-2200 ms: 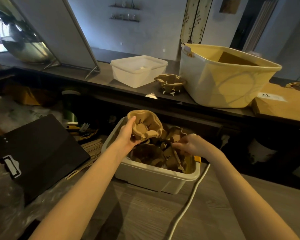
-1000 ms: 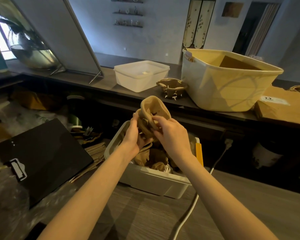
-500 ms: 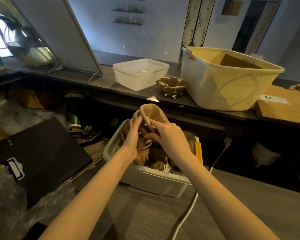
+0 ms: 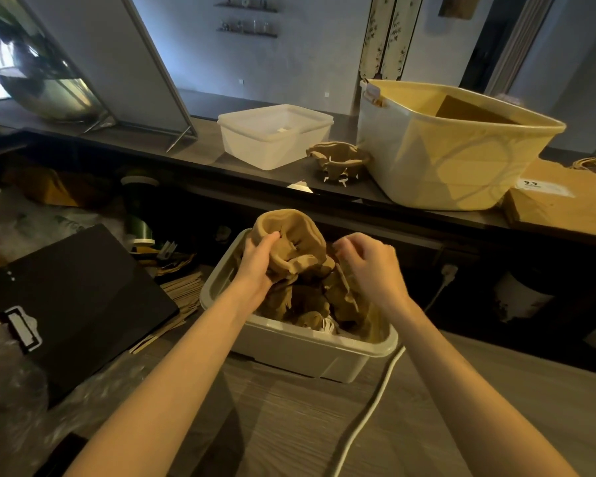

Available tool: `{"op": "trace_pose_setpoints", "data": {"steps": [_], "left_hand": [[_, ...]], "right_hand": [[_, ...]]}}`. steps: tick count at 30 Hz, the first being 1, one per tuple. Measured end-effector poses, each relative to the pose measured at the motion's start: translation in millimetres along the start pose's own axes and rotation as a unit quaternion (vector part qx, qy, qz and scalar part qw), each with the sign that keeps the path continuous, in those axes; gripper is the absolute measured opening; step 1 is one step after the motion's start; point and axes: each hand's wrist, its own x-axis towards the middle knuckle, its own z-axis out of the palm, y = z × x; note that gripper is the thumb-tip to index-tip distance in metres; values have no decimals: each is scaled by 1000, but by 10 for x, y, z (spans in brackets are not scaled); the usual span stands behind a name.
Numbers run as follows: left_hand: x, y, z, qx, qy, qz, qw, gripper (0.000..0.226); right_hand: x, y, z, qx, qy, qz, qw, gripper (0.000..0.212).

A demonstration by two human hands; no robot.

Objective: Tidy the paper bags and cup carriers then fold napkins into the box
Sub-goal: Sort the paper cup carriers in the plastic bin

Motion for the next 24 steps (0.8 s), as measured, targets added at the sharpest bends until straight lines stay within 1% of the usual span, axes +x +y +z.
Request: {"op": "trace_pose_setpoints", "data": {"steps": [2, 4, 7, 9, 12, 16, 18, 21, 24], "left_hand": [[18, -22, -26, -15, 3, -14, 1000, 46], [21, -37, -42, -28, 15, -23, 999, 43], [25, -50, -51, -41, 26, -33, 998, 36], [31, -47, -42, -46, 32, -36, 998, 30], [40, -40, -36, -47, 47, -42, 997, 27], [61, 2, -71, -31, 55, -57, 996, 22], [68, 51, -90, -15, 48, -67, 996, 23], [84, 98, -107, 12, 47, -75, 996, 25], [71, 109, -110, 41, 37, -83, 995, 34]], "right_hand": [[-5, 192, -34, -70, -19, 42, 996, 29], [-27, 336, -19, -137, -77, 70, 985, 35], [-71, 466, 80, -234, -146, 51, 960, 40], [-107, 500, 143, -253, -167, 29, 953, 38], [-145, 502, 164, -257, -172, 24, 951, 25], [-129, 455, 85, -232, -132, 30, 963, 19], [-117, 390, 12, -199, -101, 27, 974, 23], [-143, 293, -82, -158, -18, -21, 987, 24], [-171, 171, -114, -152, 75, -95, 981, 20]]}}
